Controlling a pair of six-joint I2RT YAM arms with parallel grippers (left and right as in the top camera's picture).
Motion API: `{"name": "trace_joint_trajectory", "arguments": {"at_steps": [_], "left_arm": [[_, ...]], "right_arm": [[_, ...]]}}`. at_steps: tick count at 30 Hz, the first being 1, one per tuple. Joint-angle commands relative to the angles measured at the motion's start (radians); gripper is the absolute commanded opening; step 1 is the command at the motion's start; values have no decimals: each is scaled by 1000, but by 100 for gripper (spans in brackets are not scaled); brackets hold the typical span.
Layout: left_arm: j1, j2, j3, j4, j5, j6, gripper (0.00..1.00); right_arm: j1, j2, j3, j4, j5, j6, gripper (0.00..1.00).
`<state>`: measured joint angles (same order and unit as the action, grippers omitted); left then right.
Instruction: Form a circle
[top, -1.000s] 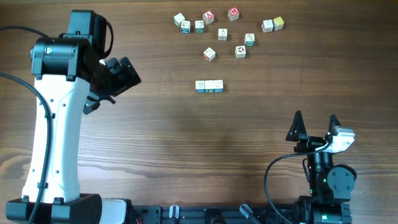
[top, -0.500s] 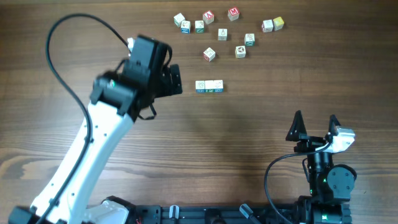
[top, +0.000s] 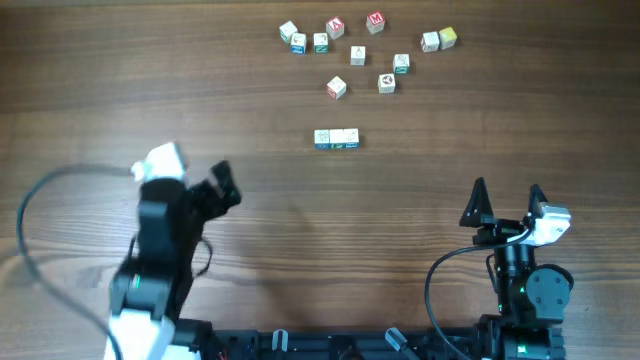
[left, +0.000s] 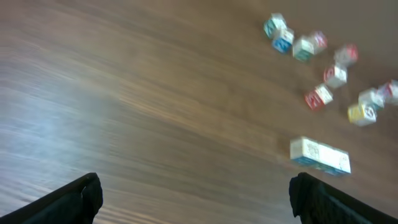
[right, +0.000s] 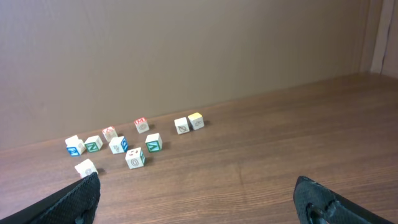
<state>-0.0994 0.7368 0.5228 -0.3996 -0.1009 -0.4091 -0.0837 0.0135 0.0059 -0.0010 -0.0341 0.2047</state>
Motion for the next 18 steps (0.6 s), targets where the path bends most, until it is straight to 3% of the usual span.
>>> {"name": "trace_joint_trajectory", "arguments": {"at_steps": [1,3,6,12,18], "left_arm": [[123,-250,-205,64,97,10,100],[184,-429,-311,93,136,10,100],[208,-539,-357,95,138,10,100],[187,-608,-388,158,82,116,100],[175,-684,-470,249,35,145,100]], "right_arm": [[2,-9,-1,2,-16,8,100],[2,-9,-1,2,-16,8,100],[2,-9,-1,2,-16,8,100],[2,-9,-1,2,-16,8,100],[2,-9,-1,2,-16,8,100]]}}
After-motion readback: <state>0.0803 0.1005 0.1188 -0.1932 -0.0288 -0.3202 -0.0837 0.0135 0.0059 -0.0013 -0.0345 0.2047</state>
